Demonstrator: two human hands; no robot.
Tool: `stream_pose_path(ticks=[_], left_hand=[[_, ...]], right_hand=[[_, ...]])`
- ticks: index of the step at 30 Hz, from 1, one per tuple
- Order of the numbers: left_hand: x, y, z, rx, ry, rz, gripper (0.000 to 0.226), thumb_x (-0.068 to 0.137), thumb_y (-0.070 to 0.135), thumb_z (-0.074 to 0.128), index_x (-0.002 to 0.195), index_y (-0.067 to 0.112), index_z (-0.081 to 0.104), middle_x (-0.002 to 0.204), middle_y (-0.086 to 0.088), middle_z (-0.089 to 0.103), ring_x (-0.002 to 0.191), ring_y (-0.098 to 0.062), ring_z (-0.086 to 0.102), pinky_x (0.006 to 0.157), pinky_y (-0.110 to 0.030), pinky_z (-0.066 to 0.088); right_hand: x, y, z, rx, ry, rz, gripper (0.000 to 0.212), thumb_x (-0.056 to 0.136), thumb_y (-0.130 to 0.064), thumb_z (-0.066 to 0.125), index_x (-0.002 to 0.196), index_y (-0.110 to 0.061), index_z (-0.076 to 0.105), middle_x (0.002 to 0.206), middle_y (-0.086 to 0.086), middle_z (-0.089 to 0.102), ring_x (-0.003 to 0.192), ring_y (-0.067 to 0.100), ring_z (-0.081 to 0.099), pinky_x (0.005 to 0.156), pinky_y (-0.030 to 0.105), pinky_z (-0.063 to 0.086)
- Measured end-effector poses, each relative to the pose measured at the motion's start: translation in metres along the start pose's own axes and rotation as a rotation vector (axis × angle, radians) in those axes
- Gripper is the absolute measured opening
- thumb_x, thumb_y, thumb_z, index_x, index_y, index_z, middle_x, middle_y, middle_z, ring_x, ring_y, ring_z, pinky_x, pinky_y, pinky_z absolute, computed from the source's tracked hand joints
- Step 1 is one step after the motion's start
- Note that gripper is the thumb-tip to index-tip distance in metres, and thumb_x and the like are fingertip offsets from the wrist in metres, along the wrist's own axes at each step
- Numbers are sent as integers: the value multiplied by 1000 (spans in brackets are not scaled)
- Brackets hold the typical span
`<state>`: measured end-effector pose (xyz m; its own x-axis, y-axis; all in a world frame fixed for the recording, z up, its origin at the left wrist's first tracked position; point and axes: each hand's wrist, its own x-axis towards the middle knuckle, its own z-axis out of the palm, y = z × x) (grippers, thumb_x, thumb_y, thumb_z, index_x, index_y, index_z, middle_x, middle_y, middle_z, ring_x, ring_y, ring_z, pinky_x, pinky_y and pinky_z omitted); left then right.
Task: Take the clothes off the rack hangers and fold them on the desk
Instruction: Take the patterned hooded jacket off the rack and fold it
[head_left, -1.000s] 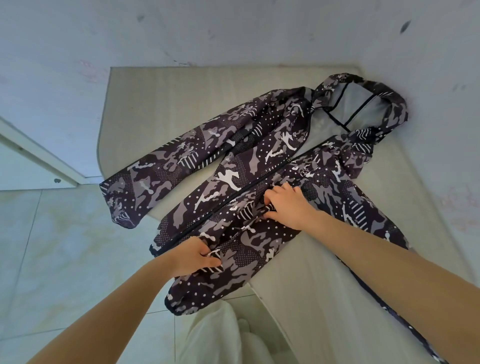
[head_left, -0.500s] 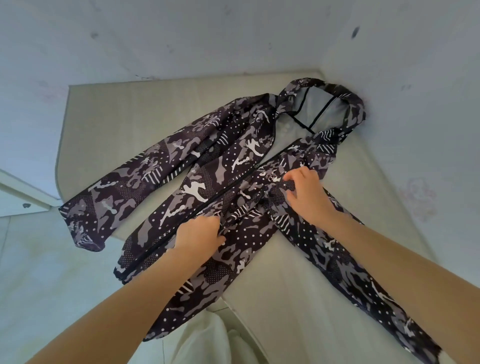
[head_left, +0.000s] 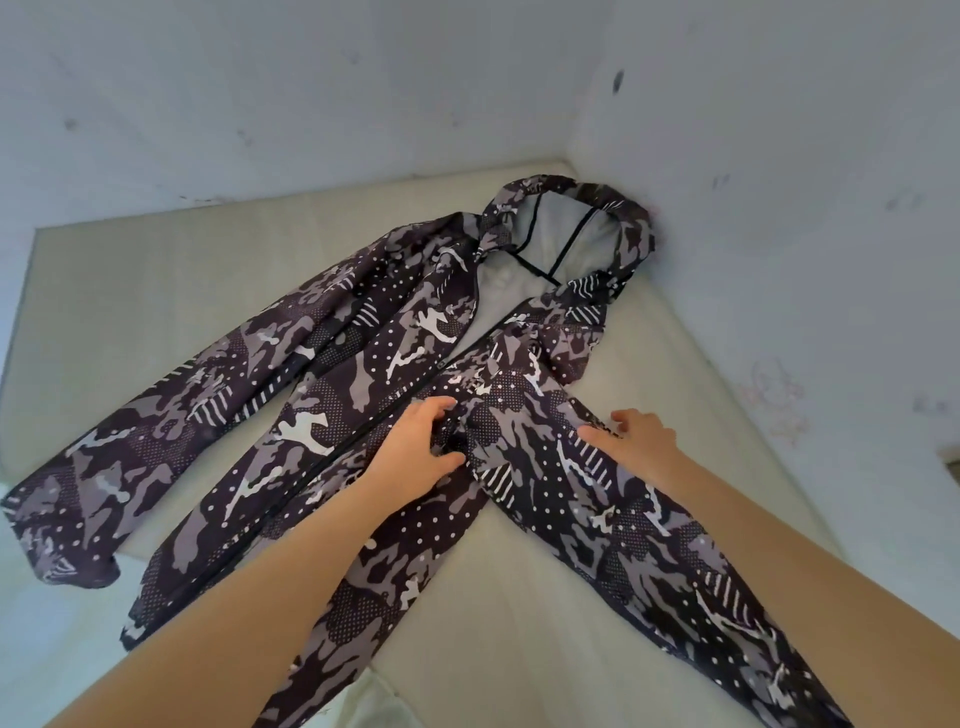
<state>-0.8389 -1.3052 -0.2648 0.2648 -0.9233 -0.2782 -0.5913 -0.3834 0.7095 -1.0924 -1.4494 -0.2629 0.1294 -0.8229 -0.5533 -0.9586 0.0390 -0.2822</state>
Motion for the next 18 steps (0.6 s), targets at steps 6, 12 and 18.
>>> stream_pose_path(ticks=[6,12,18], left_hand=[[14,-1,0,311,20,251,33,91,18,62,124,19,60,125,5,55,115,-15,51,97,-33,47],[25,-4,-29,-323,53,-54,22,98,6,50,103,23,63,101,7,70,95,-12,66,87,-26,54],[43,0,-57,-510,-18,-153,35,89,-16,49,118,2,59,98,-2,65,82,-5,59,79,-17,52]], right_hand=[[-31,-29,-34,296,-316,-10,34,83,-36,72,98,-6,66,92,11,74,88,28,71,77,34,58],[-51,-90,-87,791,-622,-157,44,84,-24,66,121,-3,56,114,17,69,105,34,66,94,48,51],[-5,-165,-91,925,-581,-242,28,95,-14,55,121,-5,56,117,14,68,105,30,67,87,40,56]])
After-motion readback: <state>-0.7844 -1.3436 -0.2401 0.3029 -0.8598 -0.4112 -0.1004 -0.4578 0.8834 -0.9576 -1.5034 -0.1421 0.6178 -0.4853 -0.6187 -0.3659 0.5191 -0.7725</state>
